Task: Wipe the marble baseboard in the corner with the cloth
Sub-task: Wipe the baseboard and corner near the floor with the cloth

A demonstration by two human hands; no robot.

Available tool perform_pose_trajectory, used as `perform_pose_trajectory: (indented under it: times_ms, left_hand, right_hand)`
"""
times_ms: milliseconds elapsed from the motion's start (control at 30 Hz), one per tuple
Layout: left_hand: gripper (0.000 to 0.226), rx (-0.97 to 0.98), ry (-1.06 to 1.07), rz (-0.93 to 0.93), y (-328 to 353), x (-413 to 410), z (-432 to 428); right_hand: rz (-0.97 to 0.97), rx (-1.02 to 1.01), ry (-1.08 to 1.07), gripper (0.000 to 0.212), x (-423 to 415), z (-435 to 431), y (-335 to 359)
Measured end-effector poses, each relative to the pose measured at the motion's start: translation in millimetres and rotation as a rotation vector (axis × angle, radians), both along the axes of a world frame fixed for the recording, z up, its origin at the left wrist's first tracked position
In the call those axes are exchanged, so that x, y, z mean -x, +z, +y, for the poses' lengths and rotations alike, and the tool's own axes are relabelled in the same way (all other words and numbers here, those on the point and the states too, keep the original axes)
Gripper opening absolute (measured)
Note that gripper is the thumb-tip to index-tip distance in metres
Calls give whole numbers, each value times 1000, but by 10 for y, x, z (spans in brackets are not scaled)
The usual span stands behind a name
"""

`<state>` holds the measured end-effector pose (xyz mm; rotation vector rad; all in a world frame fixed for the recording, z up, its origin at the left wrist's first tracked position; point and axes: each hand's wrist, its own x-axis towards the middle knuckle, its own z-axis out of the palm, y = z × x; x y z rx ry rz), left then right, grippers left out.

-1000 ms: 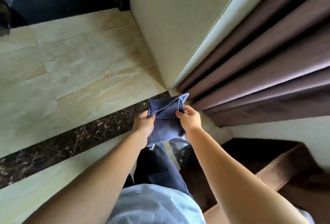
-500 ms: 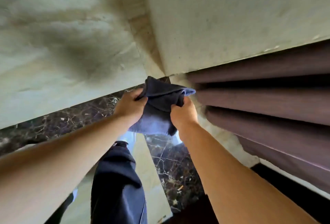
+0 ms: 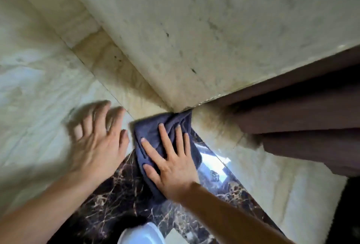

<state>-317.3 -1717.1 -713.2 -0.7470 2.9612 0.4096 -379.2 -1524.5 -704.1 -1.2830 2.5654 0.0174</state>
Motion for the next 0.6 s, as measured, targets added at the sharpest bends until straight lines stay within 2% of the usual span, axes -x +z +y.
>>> perform_pose_trajectory:
  times_ms: [133,200,333,400,467,500,533,600]
  left_hand:
    - [70,25,-128,-136,103,-5,-53]
    - [72,8,-98,-209,138,-36,-63]
    - [76,-31,-24,-396,249,102,114]
    - [79,-26,7,-413,257,137,150]
    - [78,-45,-19,-394,149,112,111]
    - [78,-60,-15,-403,116,110,68]
    - [78,-69,-26,-405,129,107,43]
    - [79,-72,-55,-428,191,106,16]
  right_hand:
    - [-32,67,279,46,360,545,-5]
    - [21,24,284,47,658,685,-54]
    - [108,15,23,50,1111,794,-99]
    - [1,-21,-344,55,1318,720,-222]
    - [-229,19,-720,68,1618,560,-391]
    - [-335,53,-843,66,1719,447,-418]
    - [-368,77,-923,59,1775,358,-376]
    - [-318,55,-951,53,1646,321,-206]
